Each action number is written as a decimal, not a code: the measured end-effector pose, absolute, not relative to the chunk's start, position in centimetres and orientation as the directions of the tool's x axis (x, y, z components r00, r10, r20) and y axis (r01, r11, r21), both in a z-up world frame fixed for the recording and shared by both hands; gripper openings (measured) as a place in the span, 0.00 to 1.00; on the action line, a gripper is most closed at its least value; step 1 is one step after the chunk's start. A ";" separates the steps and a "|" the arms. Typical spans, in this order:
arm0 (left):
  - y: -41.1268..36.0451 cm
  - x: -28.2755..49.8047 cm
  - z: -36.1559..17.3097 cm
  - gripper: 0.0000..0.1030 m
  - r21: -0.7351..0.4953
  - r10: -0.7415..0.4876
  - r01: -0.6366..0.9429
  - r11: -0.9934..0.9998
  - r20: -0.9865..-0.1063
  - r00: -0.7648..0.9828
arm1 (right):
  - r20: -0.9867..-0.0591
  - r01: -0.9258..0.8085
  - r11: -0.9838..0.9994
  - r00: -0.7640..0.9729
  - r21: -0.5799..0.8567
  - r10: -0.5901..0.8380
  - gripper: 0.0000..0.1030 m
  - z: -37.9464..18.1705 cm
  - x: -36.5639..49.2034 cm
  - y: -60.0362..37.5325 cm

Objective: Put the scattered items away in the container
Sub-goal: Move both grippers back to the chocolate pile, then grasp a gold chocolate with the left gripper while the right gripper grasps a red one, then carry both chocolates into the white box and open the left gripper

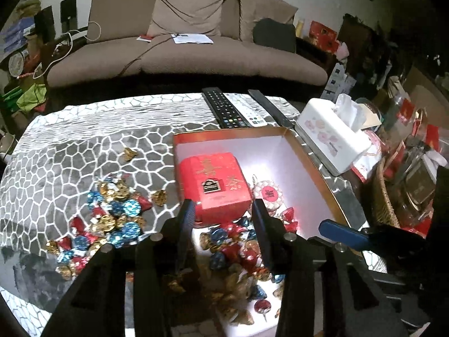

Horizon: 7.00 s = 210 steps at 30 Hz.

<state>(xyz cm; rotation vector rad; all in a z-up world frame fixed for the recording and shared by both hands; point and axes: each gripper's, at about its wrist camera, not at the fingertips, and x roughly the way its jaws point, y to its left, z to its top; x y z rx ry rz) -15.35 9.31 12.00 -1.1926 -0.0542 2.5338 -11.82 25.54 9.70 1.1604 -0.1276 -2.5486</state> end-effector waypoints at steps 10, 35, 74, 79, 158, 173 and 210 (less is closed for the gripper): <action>6.2 -14.2 11.9 0.41 -0.176 0.293 -0.247 -0.953 -0.745 -0.600 | -0.724 0.296 -0.940 -0.609 0.171 -0.324 0.25 9.9 -10.8 23.6; -8.4 -8.5 8.5 0.41 -0.119 0.151 -0.092 -0.989 -0.781 -0.606 | -0.701 0.327 -0.931 -0.625 0.165 -0.344 0.35 11.8 -3.5 23.2; -11.3 -12.0 2.2 0.21 -0.140 0.231 -0.193 -0.971 -0.746 -0.624 | -0.629 0.349 -0.927 -0.692 0.136 -0.353 0.42 9.2 -4.6 8.2; -13.4 -10.8 2.5 0.21 -0.185 0.266 -0.193 -0.964 -0.745 -0.612 | -0.633 0.423 -0.901 -0.672 0.098 -0.384 0.42 10.2 -4.4 5.1; 10.7 -16.1 9.2 0.21 -0.339 0.485 -0.365 -0.867 -0.739 -0.468 | -0.655 0.312 -0.872 -0.577 0.377 -0.489 0.20 9.7 -12.7 29.2; 11.0 -15.2 9.1 0.21 -0.343 0.486 -0.358 -0.868 -0.731 -0.479 | -0.658 0.330 -0.850 -0.539 0.409 -0.526 0.20 8.7 -13.2 28.2; 10.0 -14.7 9.8 0.52 -0.375 0.511 -0.350 -0.858 -0.685 -0.520 | -0.664 0.323 -0.855 -0.537 0.407 -0.519 0.20 8.0 -13.9 27.7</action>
